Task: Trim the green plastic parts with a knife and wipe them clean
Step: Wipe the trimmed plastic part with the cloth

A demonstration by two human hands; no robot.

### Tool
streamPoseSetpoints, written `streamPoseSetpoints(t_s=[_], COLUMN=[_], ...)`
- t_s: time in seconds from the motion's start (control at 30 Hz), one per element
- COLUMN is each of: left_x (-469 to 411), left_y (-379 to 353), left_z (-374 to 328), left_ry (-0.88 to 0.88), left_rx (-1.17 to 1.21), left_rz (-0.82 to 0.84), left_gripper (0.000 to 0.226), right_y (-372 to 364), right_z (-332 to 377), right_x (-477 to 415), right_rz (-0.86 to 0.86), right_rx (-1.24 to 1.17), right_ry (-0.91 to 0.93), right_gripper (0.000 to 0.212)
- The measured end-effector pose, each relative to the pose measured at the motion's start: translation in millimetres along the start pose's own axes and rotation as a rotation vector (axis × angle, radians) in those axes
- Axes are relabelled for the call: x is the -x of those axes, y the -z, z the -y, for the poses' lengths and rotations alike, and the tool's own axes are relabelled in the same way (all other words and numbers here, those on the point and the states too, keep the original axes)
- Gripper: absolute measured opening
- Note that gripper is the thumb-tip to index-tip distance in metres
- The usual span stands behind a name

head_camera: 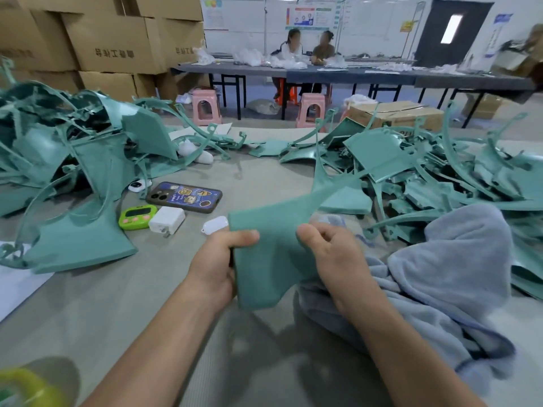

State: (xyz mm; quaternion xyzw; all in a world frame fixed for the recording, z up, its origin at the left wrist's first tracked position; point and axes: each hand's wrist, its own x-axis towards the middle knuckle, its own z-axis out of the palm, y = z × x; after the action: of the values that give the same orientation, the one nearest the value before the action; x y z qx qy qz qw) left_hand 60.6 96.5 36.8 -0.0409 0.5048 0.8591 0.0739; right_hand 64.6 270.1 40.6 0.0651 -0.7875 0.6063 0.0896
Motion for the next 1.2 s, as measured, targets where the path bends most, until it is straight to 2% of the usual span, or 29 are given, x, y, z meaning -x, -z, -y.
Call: streamPoseSetpoints(t_s=[0.1, 0.17, 0.23, 0.3, 0.33, 0.4, 0.43, 0.47, 0.53, 0.6, 0.63, 0.7, 0.77, 0.8, 0.9, 0.97, 1.03, 1.1, 1.17, 1.2], left_x=[1, 0, -2, -3, -2, 5, 7, 6, 6, 7, 9, 9, 10, 11, 12, 10, 8, 4, 0, -2], left_y=[3, 1, -6, -11, -11, -14, -13, -12, -15, -17, -19, -19, -21, -22, -23, -22, -20, -14, -11, -10], left_z=[1, 2, 8, 15, 17, 17, 20, 24, 27, 30, 30, 32, 31, 33, 33, 34, 32, 30, 28, 27], left_ry=[0.083, 0.045, -0.081, -0.302, -0.462, -0.809, -0.966, -1.035, -0.923, -0.768, -0.724, -0.705, -0.741, -0.760, -0.754, -0.735, -0.655, -0.578, -0.496, -0.464], left_rx=[-0.101, -0.117, -0.116, -0.210, -0.335, -0.798, -1.058, -1.236, -1.318, -1.183, -1.085, -0.984, -1.040, -1.063, -0.993, -0.914, -0.810, -0.763, -0.652, -0.577], left_rz=[0.186, 0.233, 0.160, 0.007, -0.078, -0.134, -0.073, 0.021, 0.162, 0.173, 0.114, -0.116, -0.303, -0.330, -0.317, -0.320, -0.321, -0.295, -0.193, -0.138], left_gripper=[0.047, 0.048, 0.051, 0.052, 0.050, 0.059, 0.070, 0.077, 0.078, 0.068, 0.058, 0.048, 0.063, 0.073, 0.098, 0.100, 0.086, 0.055, 0.028, 0.022], right_y=[2, 5, 8, 12, 11, 5, 2, 0, 1, 7, 9, 11, 11, 11, 14, 13, 13, 14, 17, 20], right_z=[-7, -8, -10, -8, -9, -4, -2, 0, 3, 0, -1, -4, -4, -5, -7, -7, -8, -7, -7, -7], right_x=[-6, -7, -9, -7, -6, -2, 2, 4, 3, 0, -1, -4, -6, -6, -8, -8, -7, -5, -5, -6], right_rz=[-0.058, -0.050, -0.171, -0.300, -0.279, -0.014, 0.130, 0.247, 0.297, 0.227, 0.192, 0.147, 0.154, 0.159, 0.135, 0.121, 0.151, 0.182, 0.185, 0.186], right_rx=[-0.295, -0.377, -0.330, -0.101, -0.083, -0.358, -0.504, -0.618, -0.714, -0.802, -0.819, -0.812, -0.793, -0.791, -0.791, -0.836, -0.862, -0.857, -0.846, -0.841], right_ry=[-0.216, -0.281, -0.247, -0.098, -0.058, -0.094, -0.153, -0.198, -0.269, -0.371, -0.421, -0.477, -0.485, -0.485, -0.487, -0.489, -0.482, -0.470, -0.465, -0.459], right_gripper=[0.041, 0.035, 0.024, 0.019, 0.022, 0.037, 0.043, 0.043, 0.032, 0.034, 0.035, 0.029, 0.024, 0.024, 0.022, 0.023, 0.024, 0.025, 0.026, 0.025])
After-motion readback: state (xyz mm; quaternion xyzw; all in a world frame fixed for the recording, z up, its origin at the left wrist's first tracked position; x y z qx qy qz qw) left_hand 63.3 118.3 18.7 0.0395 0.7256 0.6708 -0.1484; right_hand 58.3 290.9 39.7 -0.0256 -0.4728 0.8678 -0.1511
